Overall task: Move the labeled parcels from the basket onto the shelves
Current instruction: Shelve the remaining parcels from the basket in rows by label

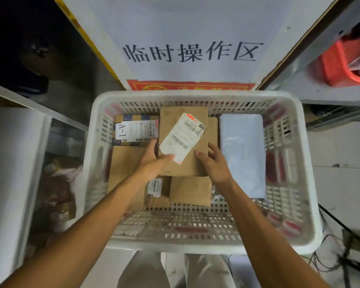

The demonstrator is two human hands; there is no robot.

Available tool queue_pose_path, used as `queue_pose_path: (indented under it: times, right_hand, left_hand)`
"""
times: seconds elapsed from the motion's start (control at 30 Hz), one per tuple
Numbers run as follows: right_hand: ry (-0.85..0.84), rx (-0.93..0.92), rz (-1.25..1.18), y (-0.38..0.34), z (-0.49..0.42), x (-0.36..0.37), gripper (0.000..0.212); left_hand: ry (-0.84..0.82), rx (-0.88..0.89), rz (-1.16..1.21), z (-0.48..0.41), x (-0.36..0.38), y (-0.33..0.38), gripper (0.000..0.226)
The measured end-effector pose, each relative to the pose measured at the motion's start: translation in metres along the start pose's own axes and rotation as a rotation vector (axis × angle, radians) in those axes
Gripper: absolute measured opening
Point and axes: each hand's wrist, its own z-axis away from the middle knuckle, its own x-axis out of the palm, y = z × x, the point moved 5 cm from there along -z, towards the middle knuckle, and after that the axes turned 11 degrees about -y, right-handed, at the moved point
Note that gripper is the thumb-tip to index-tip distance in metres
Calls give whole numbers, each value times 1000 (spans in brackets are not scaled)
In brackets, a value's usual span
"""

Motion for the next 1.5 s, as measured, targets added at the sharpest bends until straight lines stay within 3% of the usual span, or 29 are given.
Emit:
queue_pose_path:
  times: [0.2,0.37,0.53,0.77,1.17,1.3,1.37,1.43,1.5]
  right_hand:
    - [20,17,-10,27,31,-1,41]
    - [51,-44,-29,34,25,8,60]
    - [50,-101,-110,43,24,20,61]
    - [29,-21,-55,44,52,27,71]
    - [14,-364,48,-85,94,89,59]
    - [-28,-508,66,-142,120,130,62]
    - [-66,-575,57,-167,130,153,53]
    - [-128,-643,39,-194,139,178,45]
    - [-183,-695,37,-223,149,202,51]
  left_hand:
    - [-86,-100,-59,19,7,-29,77]
    - [-89,-73,45,14,11,-33,81]
    - [-7,-82,291,16,24,-46,73]
    - [-22,-68,234,44,13,-46,66]
    - [-91,256,218,113,-79,52,50]
    - [-33,403,256,154,-126,92,44]
    - [-11,510,262,177,-149,113,42]
    - [3,616,266,197,-176,133,44]
    - [35,694,257,221,-206,152,57]
